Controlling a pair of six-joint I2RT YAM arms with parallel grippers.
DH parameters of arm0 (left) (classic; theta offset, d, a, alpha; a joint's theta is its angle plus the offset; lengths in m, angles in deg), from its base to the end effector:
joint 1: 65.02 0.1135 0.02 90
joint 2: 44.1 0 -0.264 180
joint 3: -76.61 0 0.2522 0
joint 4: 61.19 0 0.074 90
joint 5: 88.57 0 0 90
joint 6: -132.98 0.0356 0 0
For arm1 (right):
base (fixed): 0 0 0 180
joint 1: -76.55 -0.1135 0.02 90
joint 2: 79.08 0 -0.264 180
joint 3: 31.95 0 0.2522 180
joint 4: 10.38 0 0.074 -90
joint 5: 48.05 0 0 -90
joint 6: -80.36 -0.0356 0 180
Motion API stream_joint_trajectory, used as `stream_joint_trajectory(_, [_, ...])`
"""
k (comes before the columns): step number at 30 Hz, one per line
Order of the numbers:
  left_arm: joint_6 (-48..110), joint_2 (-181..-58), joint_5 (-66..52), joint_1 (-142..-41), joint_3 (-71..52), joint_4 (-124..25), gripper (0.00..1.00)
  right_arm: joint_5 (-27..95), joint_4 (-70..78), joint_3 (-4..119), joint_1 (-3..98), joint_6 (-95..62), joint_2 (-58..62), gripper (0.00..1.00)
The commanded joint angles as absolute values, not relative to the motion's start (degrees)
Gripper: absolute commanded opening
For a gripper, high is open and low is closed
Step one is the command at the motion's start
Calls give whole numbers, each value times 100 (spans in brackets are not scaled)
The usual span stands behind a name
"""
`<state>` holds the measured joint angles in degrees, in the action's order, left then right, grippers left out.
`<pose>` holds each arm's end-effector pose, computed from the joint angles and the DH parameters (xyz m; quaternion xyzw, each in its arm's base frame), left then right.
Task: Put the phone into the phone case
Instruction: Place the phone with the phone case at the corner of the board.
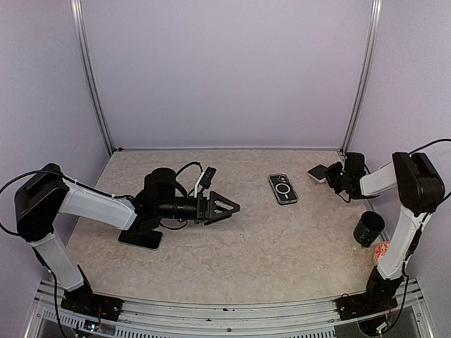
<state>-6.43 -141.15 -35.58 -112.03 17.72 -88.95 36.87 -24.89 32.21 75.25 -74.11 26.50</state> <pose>0.2240 -0.2717 0.2012 0.1879 0.7327 -0.6151 0.2227 0.3775 0.0117 0.1514 0.4262 0.7374 0.3155 0.4184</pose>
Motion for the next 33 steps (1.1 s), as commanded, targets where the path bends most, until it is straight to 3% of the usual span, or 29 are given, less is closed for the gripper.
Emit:
stream_joint_trajectory(1, [-536, -13902, -3491, -11161, 1856, -8928, 99, 3544, -3036, 3406, 7578, -7955, 2796, 0])
stream_joint_trajectory(7, [-570, -13957, -3495, -11157, 1849, -8977, 99, 3393, -3094, 3333, 7582, -8137, 2903, 5])
stream_joint_trajectory(15, [-623, -14042, -3511, -11158, 1837, -9051, 99, 3219, -3089, 3279, 7582, -8057, 2960, 23])
stream_joint_trajectory(33, [-706, -14165, -3519, -11204, 1807, -9173, 99, 3360, -1931, 3475, 7558, -7214, 2519, 40])
